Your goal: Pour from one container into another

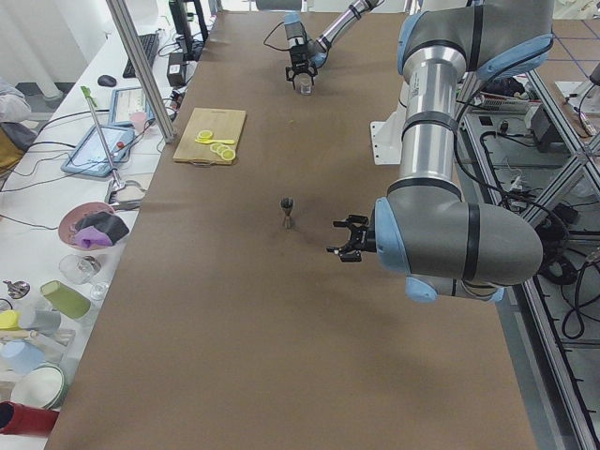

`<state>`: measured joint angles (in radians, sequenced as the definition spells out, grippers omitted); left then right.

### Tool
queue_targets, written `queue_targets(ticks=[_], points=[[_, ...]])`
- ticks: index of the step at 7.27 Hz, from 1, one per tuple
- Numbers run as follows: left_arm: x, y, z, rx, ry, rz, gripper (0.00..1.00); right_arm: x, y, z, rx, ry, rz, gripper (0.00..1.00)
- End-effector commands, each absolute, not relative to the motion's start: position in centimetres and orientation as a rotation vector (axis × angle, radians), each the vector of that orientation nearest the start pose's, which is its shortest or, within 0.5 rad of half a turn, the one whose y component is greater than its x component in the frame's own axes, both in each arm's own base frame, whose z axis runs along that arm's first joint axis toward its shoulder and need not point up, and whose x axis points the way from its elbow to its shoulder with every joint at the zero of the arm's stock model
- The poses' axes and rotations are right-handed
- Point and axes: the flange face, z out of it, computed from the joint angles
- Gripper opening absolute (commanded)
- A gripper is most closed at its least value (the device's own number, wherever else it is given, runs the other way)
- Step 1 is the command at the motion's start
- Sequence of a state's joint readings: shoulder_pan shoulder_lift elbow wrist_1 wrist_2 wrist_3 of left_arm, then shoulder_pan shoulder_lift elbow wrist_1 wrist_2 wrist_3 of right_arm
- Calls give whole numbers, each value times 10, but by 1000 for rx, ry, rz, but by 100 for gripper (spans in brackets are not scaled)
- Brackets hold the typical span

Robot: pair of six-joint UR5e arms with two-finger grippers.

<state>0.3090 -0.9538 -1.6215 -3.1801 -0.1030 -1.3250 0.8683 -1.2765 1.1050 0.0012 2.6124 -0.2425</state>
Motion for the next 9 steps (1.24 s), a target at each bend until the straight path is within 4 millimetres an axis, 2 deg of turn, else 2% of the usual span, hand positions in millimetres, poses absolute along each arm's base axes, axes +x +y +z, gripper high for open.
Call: queue_targets(ticks=[1,2,3,5,6,7,8,9], points=[[159,-202,646,1155,867,-117,99,-328,-471,526,1168,-1235,-1451,100],[148,-214,648,1114,865,-118,99,-319,-461,522,1163,-1244,-1441,100],[146,-219,649,1057,895,-100,99,-313,-452,518,1161,-1252,-1431,100],[155,-234,648,921,965,-54,99,-298,-448,513,1157,-1256,-1398,100],[168,-254,649,839,949,-39,99,-280,-465,512,1141,-1225,-1349,100],[175,-283,639,772,1012,-36,99,-249,-495,510,1053,-1169,-1241,100],[171,-301,638,702,1020,-33,99,-212,-530,516,948,-1110,-1107,100],[160,-312,640,648,1027,-35,99,-194,-559,510,909,-1042,-1013,100]])
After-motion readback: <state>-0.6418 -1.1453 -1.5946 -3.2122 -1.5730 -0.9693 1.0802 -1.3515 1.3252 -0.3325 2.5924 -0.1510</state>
